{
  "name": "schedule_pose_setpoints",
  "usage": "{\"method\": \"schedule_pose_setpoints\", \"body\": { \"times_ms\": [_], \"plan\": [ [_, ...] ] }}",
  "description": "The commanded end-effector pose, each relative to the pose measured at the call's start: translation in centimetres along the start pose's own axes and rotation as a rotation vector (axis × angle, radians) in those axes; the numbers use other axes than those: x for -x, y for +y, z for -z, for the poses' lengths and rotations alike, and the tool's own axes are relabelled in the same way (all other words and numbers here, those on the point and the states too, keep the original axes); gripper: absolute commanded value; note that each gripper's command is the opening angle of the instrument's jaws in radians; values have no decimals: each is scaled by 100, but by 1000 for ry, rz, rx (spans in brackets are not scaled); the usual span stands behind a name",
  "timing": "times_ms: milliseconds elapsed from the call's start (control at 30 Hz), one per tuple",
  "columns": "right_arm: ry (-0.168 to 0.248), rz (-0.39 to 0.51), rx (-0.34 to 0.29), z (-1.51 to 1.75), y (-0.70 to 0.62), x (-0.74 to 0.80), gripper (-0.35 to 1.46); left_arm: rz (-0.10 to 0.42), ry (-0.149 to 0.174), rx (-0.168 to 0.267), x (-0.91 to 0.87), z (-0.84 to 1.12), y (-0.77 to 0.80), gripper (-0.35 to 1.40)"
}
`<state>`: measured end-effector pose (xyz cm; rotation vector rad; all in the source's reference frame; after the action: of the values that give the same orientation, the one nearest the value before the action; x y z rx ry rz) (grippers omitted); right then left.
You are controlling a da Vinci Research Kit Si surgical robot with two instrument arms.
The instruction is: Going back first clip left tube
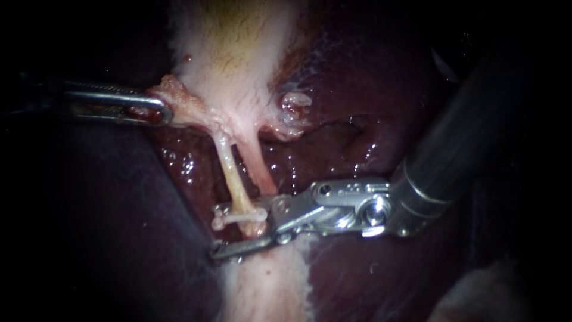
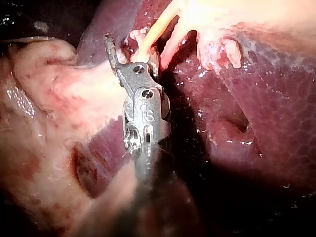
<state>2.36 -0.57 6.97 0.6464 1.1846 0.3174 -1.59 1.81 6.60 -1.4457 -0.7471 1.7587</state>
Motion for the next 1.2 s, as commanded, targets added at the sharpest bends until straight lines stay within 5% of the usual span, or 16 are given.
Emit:
{"method": "schedule_pose_setpoints", "body": {
  "times_ms": [33,500,867,1200],
  "plan": [
    [2,7,9,3,2,-2,50,0,0,0,0,0,0,-35],
    [13,129,82,33,2,-2,50,0,0,0,0,1,0,-35],
    [16,239,124,132,-5,-15,50,0,0,-2,1,2,0,-35],
    [17,259,101,199,-15,-6,50,0,0,-2,0,2,0,-35]
  ]
}}
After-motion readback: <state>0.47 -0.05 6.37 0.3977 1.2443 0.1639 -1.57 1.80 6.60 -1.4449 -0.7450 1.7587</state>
